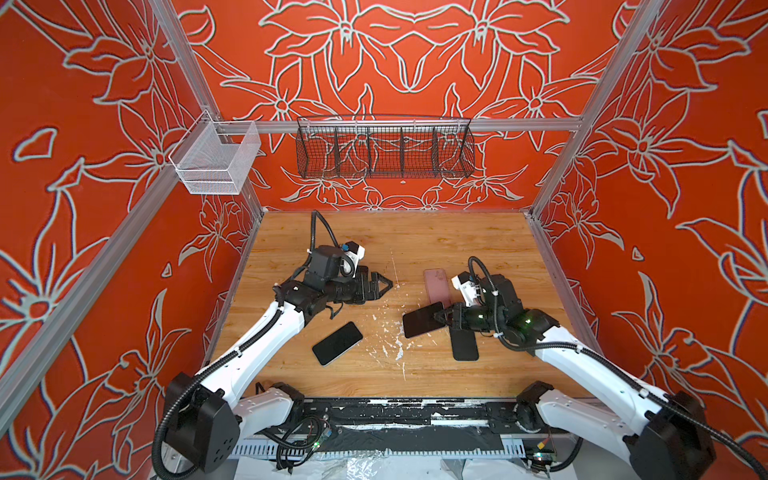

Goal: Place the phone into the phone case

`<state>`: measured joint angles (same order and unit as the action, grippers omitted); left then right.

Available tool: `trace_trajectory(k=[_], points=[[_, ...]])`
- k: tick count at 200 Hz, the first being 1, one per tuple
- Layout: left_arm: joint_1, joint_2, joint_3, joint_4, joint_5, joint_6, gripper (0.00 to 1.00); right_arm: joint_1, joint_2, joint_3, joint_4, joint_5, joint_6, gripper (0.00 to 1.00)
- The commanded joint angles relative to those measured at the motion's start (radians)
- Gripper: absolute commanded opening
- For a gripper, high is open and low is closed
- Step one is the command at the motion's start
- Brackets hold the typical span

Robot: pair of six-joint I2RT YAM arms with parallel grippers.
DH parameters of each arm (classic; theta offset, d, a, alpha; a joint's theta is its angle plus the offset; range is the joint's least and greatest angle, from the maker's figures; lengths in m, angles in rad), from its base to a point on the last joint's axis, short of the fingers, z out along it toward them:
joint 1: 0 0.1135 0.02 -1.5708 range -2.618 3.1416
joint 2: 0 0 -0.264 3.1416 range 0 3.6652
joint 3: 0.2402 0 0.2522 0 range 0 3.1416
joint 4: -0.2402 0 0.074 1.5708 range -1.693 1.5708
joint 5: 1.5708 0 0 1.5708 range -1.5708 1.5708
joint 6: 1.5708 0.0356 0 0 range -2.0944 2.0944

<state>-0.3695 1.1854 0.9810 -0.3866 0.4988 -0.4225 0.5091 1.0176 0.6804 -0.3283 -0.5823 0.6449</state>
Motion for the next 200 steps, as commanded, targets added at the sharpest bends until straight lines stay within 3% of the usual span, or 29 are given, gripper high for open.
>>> trace_trajectory(k=[1, 42, 71, 123, 156, 200], points=[[0.006, 0.051, 0.091, -0.140, 0.070, 0.187, 0.99, -0.007, 0.034, 0.090, -0.126, -0.161, -0.130, 0.00], [0.004, 0.197, 0.275, -0.303, 0.192, 0.414, 0.99, -0.010, 0.118, 0.199, -0.245, -0.251, -0.261, 0.00], [-0.001, 0.221, 0.219, -0.217, 0.298, 0.428, 0.98, -0.015, 0.171, 0.260, -0.297, -0.278, -0.336, 0.00], [-0.038, 0.219, 0.139, -0.124, 0.373, 0.430, 0.97, -0.038, 0.272, 0.360, -0.369, -0.337, -0.427, 0.00], [-0.040, 0.189, 0.113, -0.091, 0.322, 0.367, 0.96, -0.075, 0.278, 0.389, -0.360, -0.366, -0.416, 0.00], [-0.035, 0.073, 0.008, 0.058, 0.258, 0.144, 0.96, -0.155, 0.205, 0.355, -0.240, -0.438, -0.305, 0.00]])
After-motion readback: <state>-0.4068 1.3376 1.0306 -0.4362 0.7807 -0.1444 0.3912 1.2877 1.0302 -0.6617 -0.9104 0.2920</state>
